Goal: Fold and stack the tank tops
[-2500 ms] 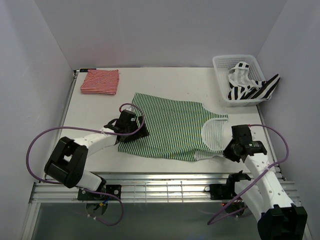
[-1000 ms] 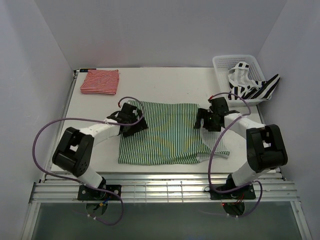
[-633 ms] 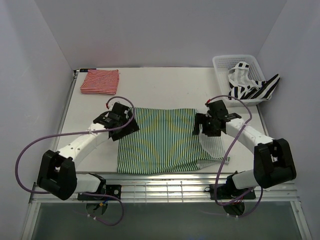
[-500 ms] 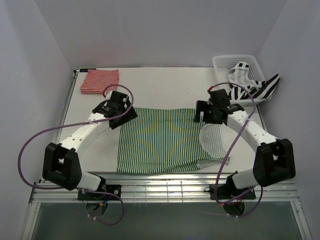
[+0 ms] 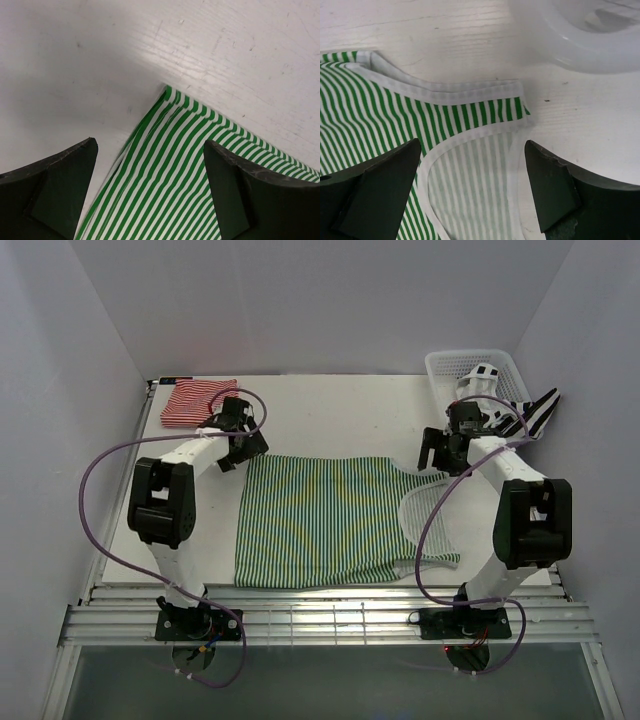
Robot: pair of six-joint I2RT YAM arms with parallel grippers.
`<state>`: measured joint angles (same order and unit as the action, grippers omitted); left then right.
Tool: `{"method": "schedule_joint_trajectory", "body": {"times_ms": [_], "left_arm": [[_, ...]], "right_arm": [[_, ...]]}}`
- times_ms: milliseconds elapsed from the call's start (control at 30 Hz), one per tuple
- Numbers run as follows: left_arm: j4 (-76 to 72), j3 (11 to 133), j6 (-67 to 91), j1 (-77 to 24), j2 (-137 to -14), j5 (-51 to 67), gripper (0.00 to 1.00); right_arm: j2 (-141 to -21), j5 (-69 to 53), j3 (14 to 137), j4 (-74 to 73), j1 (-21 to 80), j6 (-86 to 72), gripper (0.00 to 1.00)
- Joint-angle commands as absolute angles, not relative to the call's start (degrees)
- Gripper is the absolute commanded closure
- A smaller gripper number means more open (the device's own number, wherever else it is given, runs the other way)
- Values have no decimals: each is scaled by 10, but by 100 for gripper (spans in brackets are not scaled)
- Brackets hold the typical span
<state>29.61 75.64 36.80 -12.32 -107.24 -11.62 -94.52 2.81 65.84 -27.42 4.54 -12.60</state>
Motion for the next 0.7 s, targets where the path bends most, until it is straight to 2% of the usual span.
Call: {"method": "schedule_joint_trajectory", "body": {"times_ms": [0, 200, 367, 433, 667], "left_arm": [[259, 802, 334, -120, -1097, -98, 2], [258, 830, 318, -119, -1158, -91, 2], [243, 819, 325, -119, -1182, -46, 16], [242, 817, 329, -119, -1189, -46, 18], [222, 788, 335, -119, -1190, -16, 46]], "right_arm": [[-954, -32, 705, -254, 53, -71, 10], [-976, -146, 716, -186, 67, -3, 10], [-1053, -128, 806, -206, 122, 51, 10], [-1094, -117, 833, -220, 135, 63, 8], [-1165, -105, 889, -235, 151, 54, 4]]}}
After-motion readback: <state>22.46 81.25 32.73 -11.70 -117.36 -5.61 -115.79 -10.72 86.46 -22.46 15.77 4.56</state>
